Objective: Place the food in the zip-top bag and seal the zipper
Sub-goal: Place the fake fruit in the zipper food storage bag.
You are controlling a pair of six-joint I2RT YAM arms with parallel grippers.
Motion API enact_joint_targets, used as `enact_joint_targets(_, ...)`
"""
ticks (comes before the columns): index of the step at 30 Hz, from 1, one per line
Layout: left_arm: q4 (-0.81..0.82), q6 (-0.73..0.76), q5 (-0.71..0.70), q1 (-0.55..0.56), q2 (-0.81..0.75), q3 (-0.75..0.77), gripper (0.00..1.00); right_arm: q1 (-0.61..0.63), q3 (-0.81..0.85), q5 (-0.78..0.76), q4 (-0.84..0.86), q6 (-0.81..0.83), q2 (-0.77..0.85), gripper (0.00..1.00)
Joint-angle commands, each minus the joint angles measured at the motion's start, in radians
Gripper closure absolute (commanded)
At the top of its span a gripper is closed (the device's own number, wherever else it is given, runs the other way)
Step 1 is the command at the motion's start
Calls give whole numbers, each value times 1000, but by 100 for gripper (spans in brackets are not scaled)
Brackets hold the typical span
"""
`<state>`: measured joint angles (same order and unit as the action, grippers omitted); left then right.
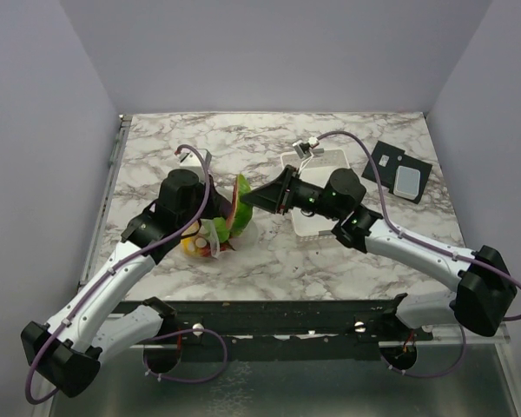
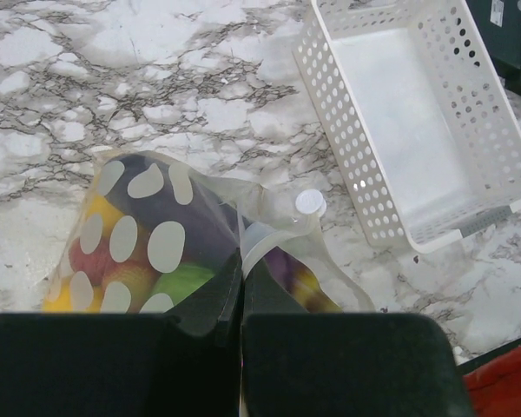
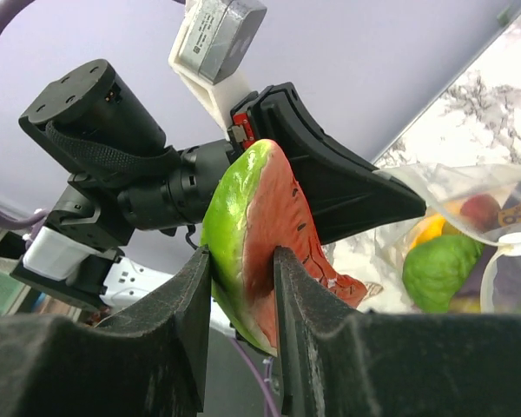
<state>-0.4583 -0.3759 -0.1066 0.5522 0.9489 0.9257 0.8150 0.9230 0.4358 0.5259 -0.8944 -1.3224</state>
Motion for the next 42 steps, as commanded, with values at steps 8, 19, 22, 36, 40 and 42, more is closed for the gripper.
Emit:
enact_joint_targets(8, -9, -162, -85, 5, 6, 114, 100, 16, -121, -147, 197, -51, 56, 84)
enact_joint_targets(19, -1, -303, -86, 5, 33, 102, 100, 28, -188, -253, 324, -81, 23, 84)
enact_joint_targets(22, 9, -324, -77, 5, 44, 104, 100, 41, -186, -283, 359, -78, -14, 84)
enact_joint_targets(36, 25, -353, -46, 5, 56, 115, 100, 79, -243, -408, 658, -92, -225, 84)
enact_joint_targets(40, 24, -361, -37, 5, 57, 120, 100, 89, -247, -474, 710, -102, -276, 84)
enact_joint_targets(42, 25, -363, -36, 4, 55, 122, 100, 94, -254, -510, 747, -116, -305, 84)
